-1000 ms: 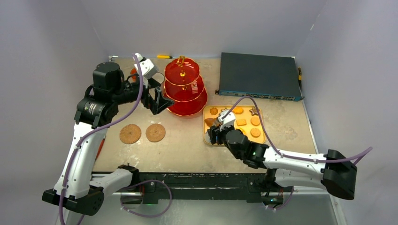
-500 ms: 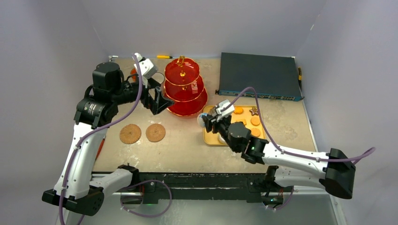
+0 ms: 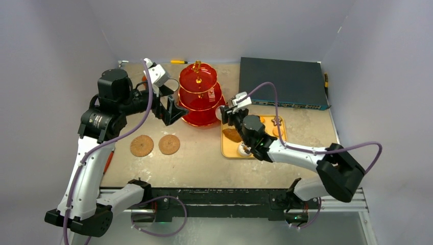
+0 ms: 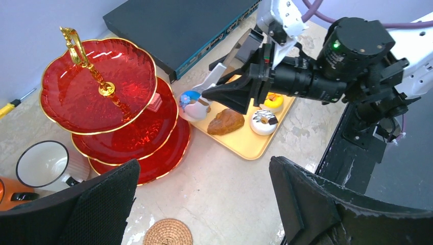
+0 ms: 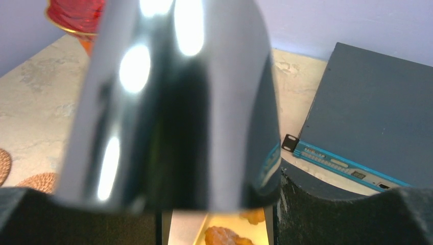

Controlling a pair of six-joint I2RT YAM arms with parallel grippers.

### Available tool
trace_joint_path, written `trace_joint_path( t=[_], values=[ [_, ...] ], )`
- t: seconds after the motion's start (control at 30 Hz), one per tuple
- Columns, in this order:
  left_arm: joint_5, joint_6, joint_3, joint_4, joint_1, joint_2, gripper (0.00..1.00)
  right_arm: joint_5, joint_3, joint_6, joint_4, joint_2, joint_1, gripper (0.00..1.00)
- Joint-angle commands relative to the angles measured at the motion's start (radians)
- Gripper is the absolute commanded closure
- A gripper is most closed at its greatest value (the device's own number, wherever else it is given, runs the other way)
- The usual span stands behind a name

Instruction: Serve the afternoon tea

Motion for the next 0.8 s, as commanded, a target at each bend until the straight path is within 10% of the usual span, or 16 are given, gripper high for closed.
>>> trace_joint_path(
  t=[0.0, 0.63, 0.77],
  values=[
    [-0.003, 0.012, 0.035, 0.002, -0.003, -0.012, 0.02, -0.013, 0.048, -0.011, 0.220, 0.059, -0.044, 0.64],
    [-0.004, 0.066, 0.043, -0.060, -0.003, -0.027, 0.02, 0.020, 0.203, 0.017, 0.416, 0.405, -0.083, 0.60],
    [0.001, 0.067, 0.044, -0.062, -0.003, -0.025, 0.02, 0.031, 0.180, 0.038, 0.431, 0.419, -0.083, 0.46]
  ],
)
